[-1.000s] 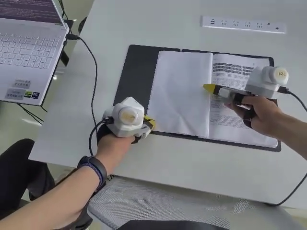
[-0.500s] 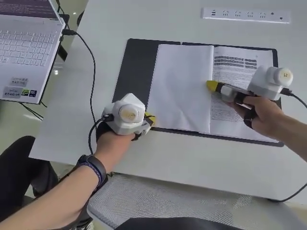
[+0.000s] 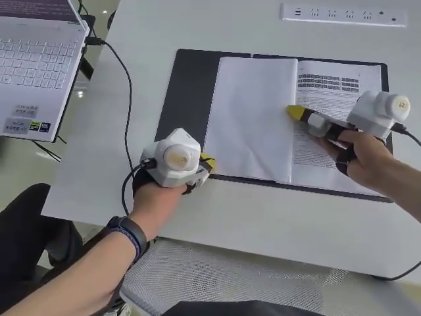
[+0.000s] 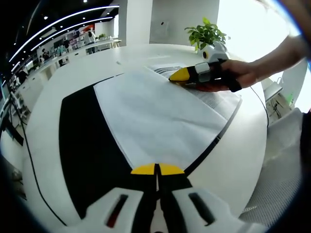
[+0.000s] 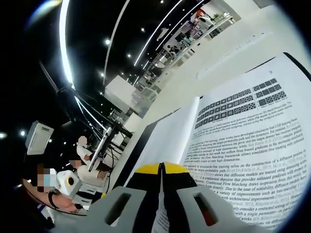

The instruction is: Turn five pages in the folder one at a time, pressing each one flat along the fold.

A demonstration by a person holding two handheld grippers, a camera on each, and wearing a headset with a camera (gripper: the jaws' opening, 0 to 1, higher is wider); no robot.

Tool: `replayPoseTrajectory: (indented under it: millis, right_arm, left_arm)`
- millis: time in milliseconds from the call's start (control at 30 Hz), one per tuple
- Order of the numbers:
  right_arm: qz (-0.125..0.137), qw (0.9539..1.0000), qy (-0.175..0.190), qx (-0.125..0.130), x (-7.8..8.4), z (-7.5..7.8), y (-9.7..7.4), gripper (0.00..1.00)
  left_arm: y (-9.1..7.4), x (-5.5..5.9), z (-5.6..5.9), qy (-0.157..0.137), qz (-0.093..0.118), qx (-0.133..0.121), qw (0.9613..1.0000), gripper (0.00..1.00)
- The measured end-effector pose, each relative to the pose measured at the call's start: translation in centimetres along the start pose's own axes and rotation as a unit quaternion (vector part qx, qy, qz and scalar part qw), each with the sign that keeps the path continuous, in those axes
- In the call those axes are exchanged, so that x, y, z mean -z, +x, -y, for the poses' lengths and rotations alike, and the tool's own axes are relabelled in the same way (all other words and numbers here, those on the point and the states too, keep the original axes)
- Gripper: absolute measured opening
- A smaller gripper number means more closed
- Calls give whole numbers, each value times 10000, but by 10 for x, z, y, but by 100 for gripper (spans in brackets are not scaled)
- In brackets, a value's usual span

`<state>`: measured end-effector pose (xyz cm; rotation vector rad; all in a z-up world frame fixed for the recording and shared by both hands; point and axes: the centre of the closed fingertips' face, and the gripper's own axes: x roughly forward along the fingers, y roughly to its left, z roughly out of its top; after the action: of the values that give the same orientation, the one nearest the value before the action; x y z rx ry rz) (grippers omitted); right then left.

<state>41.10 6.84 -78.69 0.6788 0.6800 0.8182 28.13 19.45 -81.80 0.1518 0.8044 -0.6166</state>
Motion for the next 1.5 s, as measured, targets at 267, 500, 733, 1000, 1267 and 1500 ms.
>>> replayPoseTrajectory:
  millis: [267, 500, 733, 1000, 1267, 1500]
  right_arm:
    - [80, 9998, -21, 153, -32, 26, 21, 0]
    - [31, 9996, -93, 254, -41, 35, 31, 0]
    - [305, 9986, 132, 417, -58, 48, 39, 0]
    - [661, 9953, 423, 575, -74, 56, 46, 0]
    - [981, 9907, 650, 689, -87, 62, 53, 0]
    - [1078, 9893, 638, 747, -93, 67, 58, 0]
  left_arm:
    - [2, 1, -1, -47, 8, 12, 10000, 0]
    - [3, 1, -2, -84, 23, 5, 10000, 0]
    - [-4, -3, 4, -69, 12, 36, 10000, 0]
    - [-8, -5, 6, -101, 11, 67, 9999, 0]
    - [-10, -7, 7, -109, 12, 71, 9999, 0]
    - [-12, -9, 8, -110, 21, 69, 9999, 0]
